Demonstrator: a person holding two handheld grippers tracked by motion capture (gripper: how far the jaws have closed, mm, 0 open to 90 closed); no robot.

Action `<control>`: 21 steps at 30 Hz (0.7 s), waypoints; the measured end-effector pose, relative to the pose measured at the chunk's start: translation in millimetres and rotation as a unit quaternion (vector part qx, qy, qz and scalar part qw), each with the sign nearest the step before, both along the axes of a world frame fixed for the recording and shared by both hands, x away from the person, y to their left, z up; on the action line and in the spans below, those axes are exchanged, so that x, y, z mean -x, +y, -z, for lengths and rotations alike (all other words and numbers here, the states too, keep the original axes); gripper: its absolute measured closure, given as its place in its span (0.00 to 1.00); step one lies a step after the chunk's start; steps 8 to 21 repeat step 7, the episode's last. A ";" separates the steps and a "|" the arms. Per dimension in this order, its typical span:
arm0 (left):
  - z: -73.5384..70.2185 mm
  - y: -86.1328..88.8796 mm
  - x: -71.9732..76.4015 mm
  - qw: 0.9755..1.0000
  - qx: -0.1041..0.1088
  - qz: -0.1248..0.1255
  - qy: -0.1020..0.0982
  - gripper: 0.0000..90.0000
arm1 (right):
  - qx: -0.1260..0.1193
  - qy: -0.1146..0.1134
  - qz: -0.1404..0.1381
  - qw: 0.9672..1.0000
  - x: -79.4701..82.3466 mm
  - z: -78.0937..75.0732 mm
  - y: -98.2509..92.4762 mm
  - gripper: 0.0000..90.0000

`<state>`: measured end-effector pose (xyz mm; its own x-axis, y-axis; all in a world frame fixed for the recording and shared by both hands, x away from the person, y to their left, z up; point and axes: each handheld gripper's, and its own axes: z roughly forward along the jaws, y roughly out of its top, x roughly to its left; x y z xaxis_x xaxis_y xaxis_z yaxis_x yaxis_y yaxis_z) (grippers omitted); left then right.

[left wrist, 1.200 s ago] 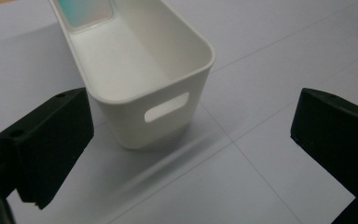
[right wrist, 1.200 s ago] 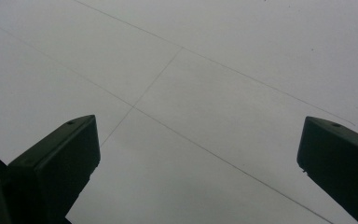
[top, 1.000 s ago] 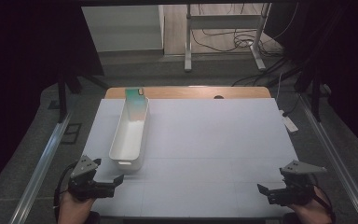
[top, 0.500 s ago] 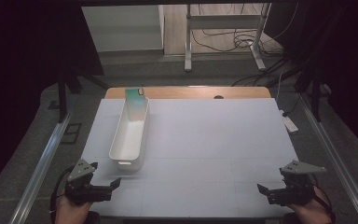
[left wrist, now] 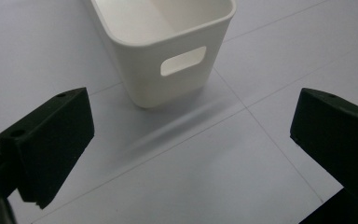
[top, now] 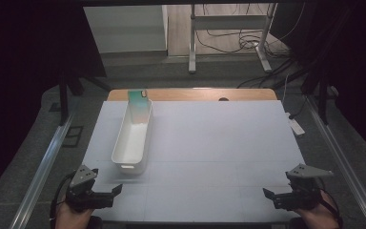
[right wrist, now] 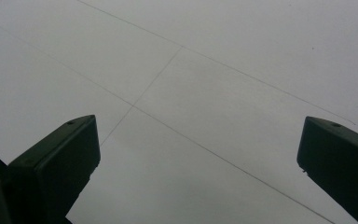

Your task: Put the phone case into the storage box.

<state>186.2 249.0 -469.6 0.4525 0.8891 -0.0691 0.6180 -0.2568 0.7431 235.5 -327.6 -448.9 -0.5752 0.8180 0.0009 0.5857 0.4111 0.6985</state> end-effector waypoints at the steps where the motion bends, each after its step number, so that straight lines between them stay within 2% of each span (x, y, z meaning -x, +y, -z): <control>1: 0.5 -1.2 -0.6 1.000 -0.003 0.000 0.003 0.01 | 0.000 0.000 0.000 1.000 0.0 0.0 0.0 0.00; 4: 0.9 -2.5 -1.3 1.000 -0.010 0.000 0.006 0.01 | 0.001 -0.001 0.000 1.000 0.0 0.0 -0.1 0.00; 21: 0.8 -2.1 -1.7 1.000 -0.007 -0.001 0.006 0.02 | 0.000 -0.001 -0.001 1.000 -0.1 0.4 -0.1 0.00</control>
